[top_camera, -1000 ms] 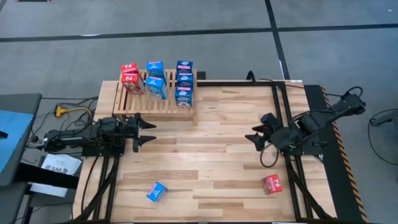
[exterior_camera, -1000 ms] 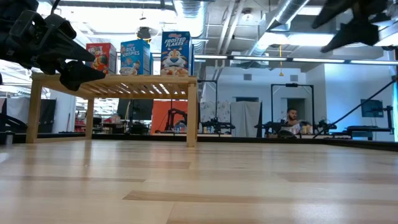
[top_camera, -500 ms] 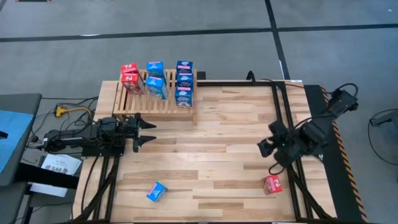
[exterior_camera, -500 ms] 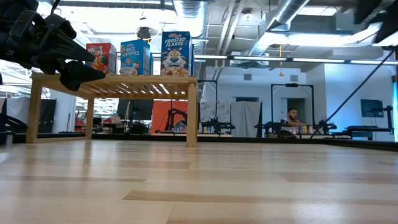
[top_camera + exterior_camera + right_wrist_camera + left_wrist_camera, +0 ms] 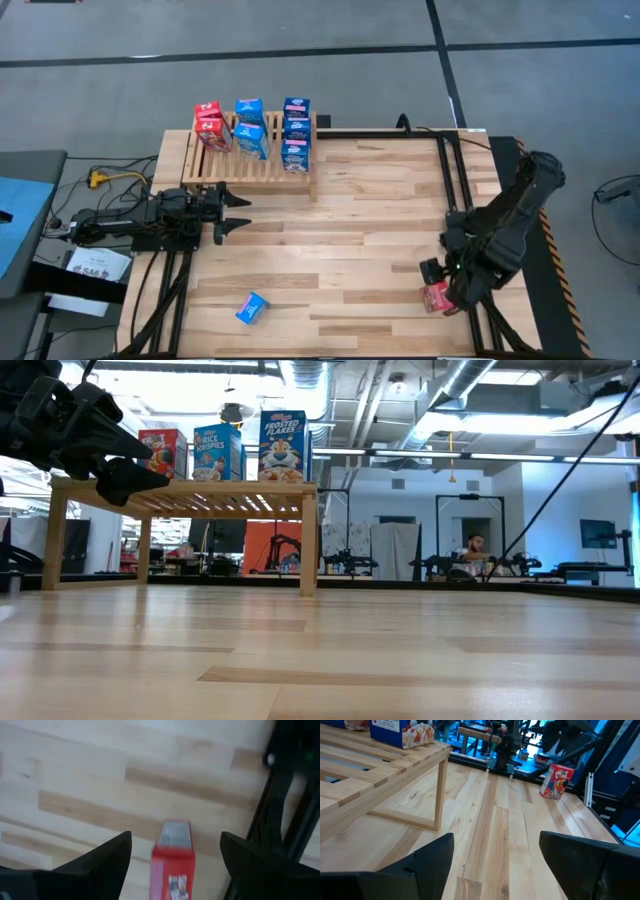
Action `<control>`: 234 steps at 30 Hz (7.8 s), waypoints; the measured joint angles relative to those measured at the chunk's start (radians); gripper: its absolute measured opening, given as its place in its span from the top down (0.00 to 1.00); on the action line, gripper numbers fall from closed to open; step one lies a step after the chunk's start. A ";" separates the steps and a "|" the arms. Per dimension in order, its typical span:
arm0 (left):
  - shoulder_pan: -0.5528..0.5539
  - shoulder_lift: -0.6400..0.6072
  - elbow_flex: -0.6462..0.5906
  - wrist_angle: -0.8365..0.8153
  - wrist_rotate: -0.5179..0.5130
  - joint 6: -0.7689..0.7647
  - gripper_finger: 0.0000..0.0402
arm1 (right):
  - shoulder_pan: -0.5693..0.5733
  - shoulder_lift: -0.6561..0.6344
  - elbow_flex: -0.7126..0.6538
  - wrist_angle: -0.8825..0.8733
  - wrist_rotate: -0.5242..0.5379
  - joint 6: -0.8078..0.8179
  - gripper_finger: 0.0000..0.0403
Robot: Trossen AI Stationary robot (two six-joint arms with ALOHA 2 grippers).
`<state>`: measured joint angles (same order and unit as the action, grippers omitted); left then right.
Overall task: Stack cereal on shelf
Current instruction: Put the red cereal box the aligned with the other cereal boxes on the shelf
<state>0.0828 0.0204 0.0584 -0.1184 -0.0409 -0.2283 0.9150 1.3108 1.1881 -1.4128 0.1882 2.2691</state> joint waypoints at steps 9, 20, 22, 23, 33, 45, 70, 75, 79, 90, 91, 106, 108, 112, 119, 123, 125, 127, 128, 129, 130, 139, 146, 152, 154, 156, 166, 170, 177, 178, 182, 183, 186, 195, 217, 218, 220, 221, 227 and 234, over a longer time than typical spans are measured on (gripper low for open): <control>0.000 0.000 0.000 0.000 0.000 0.000 0.29 | 0.056 0.111 0.000 0.084 -0.060 0.064 0.19; 0.000 0.000 0.000 0.000 0.000 0.000 0.29 | 0.051 0.206 0.000 0.171 -0.131 0.064 0.19; 0.000 0.000 0.000 0.000 0.000 0.000 0.29 | 0.051 0.220 0.000 0.182 -0.140 0.064 0.20; 0.000 0.000 0.000 0.000 0.000 0.000 0.29 | 0.051 0.227 0.000 0.187 -0.141 0.064 0.21; 0.000 0.000 0.000 0.000 0.000 0.000 0.29 | 0.051 0.267 0.000 0.252 -0.141 0.061 0.44; 0.000 0.000 0.000 0.000 0.000 0.000 0.29 | -0.041 0.248 0.000 0.247 -0.135 -0.118 0.61; 0.000 0.000 0.000 0.000 0.000 0.000 0.29 | -0.741 0.203 0.119 0.368 -0.106 -1.437 0.57; 0.000 0.000 0.000 0.000 0.000 0.000 0.29 | -0.824 0.279 0.234 0.364 -0.116 -1.663 0.56; 0.000 0.000 0.000 0.000 0.000 0.000 0.29 | -0.856 0.369 0.341 0.325 -0.120 -1.810 0.56; 0.000 0.000 0.000 0.000 0.000 0.000 0.29 | -0.873 0.621 0.659 0.196 -0.141 -2.113 0.56; 0.000 0.000 0.000 0.000 0.000 0.000 0.29 | -0.873 0.643 0.682 0.190 -0.141 -2.134 0.56; 0.000 -0.001 0.000 0.000 0.000 0.000 0.29 | -0.879 0.792 0.772 0.130 -0.244 -2.271 0.56; 0.000 -0.001 0.000 0.000 0.000 0.000 0.29 | -0.881 0.788 0.775 0.142 -0.247 -2.270 0.56; 0.000 -0.001 0.000 0.000 0.000 0.000 0.29 | -0.883 0.789 0.774 0.150 -0.247 -2.270 0.54; 0.000 -0.001 0.000 0.000 0.000 0.000 0.29 | -0.885 0.789 0.772 0.153 -0.247 -2.270 0.40; 0.000 -0.001 0.000 0.000 0.000 0.000 0.29 | -0.884 0.789 0.771 0.157 -0.246 -2.270 0.35; 0.000 -0.001 0.000 0.000 0.000 0.000 0.29 | -0.884 0.789 0.771 0.156 -0.244 -2.270 0.34; 0.000 -0.001 0.000 0.000 0.000 0.000 0.29 | -0.884 0.789 0.771 0.152 -0.243 -2.271 0.34; 0.000 -0.001 0.000 0.000 0.000 0.000 0.29 | -0.884 0.789 0.771 0.148 -0.243 -2.272 0.34; 0.000 -0.001 0.000 0.000 0.000 0.000 0.29 | -0.884 0.786 0.771 0.143 -0.243 -2.271 0.34; 0.000 -0.001 0.000 0.000 0.000 0.000 0.29 | -0.884 0.778 0.771 0.133 -0.243 -2.270 0.34; 0.000 -0.001 0.000 0.000 0.000 0.000 0.29 | -0.871 0.607 0.782 0.086 -0.114 -2.246 0.34; 0.000 -0.001 0.000 0.000 0.000 0.000 0.29 | -0.819 0.261 0.499 0.372 0.089 -2.275 0.34; 0.000 -0.001 0.000 0.000 0.000 0.000 0.29 | -0.810 -0.057 0.096 0.693 0.103 -2.296 0.34; 0.000 -0.001 0.000 0.000 0.000 0.000 0.29 | -0.811 -0.143 -0.015 0.734 0.104 -2.296 0.34; 0.000 -0.001 0.000 0.000 0.000 0.000 0.29 | -0.811 -0.219 -0.115 0.803 0.104 -2.296 0.34; 0.000 0.000 0.000 0.000 0.000 0.000 0.29 | -0.810 -0.512 -0.567 1.129 0.104 -2.209 0.34; 0.000 -0.001 0.000 0.000 0.000 0.000 0.29 | -0.811 -0.611 -0.746 1.335 0.104 -2.213 0.34; 0.000 0.000 0.000 0.000 0.000 0.000 0.29 | -0.812 -0.807 -0.990 1.542 0.119 -2.179 0.34; 0.000 0.001 0.000 0.000 0.000 0.000 0.29 | -0.812 -0.838 -1.014 1.540 0.124 -2.162 0.34; 0.000 0.001 0.000 0.000 0.000 0.000 0.29 | -0.820 -0.952 -1.078 1.541 0.129 -2.145 0.34; 0.000 0.001 0.000 0.000 0.000 0.000 0.29 | -0.819 -0.975 -1.090 1.542 0.129 -2.145 0.34; 0.000 0.001 0.000 0.000 0.000 0.000 0.29 | -0.820 -1.038 -1.114 1.522 0.129 -2.146 0.34; 0.000 0.001 0.000 0.000 0.000 0.000 0.29 | -0.841 -1.140 -1.179 1.518 0.129 -2.132 0.34; -0.001 0.001 0.000 0.003 -0.018 0.017 0.29 | -0.878 -1.148 -1.181 1.478 0.125 -2.064 0.34; -0.001 0.001 0.000 0.003 -0.019 0.008 0.29 | -0.878 -1.148 -1.181 1.477 0.125 -2.060 0.34; -0.001 0.001 0.000 0.003 -0.018 -0.008 0.29 | -0.878 -1.148 -1.181 1.476 0.125 -2.057 0.34; -0.001 0.001 0.000 0.004 -0.017 -0.012 0.29 | -0.878 -1.148 -1.182 1.476 0.125 -2.056 0.34; -0.001 0.000 -0.001 0.012 -0.022 -0.005 0.29 | -0.878 -1.148 -1.182 1.474 0.125 -2.042 0.34; 0.001 0.000 -0.001 0.023 -0.041 0.037 0.29 | -0.877 -1.148 -1.182 1.474 0.125 -2.030 0.34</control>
<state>0.0834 0.0208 0.0570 -0.0950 -0.0816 -0.1911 0.0376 0.1631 0.0059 0.0608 0.3130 0.2387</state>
